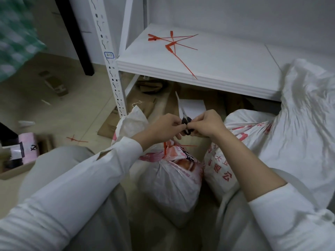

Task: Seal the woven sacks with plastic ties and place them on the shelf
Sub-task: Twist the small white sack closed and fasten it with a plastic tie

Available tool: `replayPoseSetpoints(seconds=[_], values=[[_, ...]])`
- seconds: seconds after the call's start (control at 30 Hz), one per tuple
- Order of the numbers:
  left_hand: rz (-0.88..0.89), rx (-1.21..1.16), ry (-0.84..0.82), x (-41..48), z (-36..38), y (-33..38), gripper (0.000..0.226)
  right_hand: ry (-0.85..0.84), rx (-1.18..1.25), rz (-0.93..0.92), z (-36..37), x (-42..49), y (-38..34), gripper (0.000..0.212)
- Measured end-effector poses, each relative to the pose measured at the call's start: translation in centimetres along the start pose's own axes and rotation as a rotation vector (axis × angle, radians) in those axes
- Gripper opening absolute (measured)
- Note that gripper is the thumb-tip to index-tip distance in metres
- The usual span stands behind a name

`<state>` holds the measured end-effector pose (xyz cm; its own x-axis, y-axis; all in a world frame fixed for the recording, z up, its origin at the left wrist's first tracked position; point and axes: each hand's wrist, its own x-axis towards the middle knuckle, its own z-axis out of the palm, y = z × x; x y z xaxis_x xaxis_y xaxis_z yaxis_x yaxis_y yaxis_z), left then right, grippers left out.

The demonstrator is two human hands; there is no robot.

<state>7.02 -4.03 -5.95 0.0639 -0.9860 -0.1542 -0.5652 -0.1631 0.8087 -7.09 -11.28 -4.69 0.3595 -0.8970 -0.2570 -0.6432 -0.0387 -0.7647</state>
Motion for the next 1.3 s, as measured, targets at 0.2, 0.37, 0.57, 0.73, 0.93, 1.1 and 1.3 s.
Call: replayPoseSetpoints(seconds=[0.2, 0.37, 0.57, 0.73, 0.93, 1.1, 1.3], values=[[-0.077, 0.522, -0.234, 1.6, 2.0, -2.8, 0.043, -0.002, 0.006, 0.071, -0.6, 0.8, 1.3, 0.014], [-0.095, 0.708, -0.295, 2.5, 3.3, -5.0, 0.031, -0.067, -0.016, 0.073, -0.8, 0.3, 1.4, 0.030], [-0.118, 0.739, -0.260, 2.8, 3.3, -5.0, 0.017, -0.107, -0.032, 0.065, -1.3, 0.0, 1.6, 0.035], [-0.134, 0.557, -0.139, 3.2, 2.4, -5.3, 0.020, -0.177, -0.161, 0.043, -1.7, 0.0, 2.1, 0.039], [-0.168, 0.439, -0.012, 3.1, 1.5, -5.6, 0.016, -0.473, -0.482, 0.039, -2.3, -0.5, 2.2, 0.037], [-0.215, 0.373, 0.076, 3.0, 0.5, -5.8, 0.012, -0.631, -0.702, 0.090, -2.3, -0.6, 2.5, 0.028], [-0.231, 0.310, 0.113, 3.0, 0.0, -5.8, 0.011, -0.544, -0.979, 0.027, 0.0, -0.5, 3.3, 0.040]])
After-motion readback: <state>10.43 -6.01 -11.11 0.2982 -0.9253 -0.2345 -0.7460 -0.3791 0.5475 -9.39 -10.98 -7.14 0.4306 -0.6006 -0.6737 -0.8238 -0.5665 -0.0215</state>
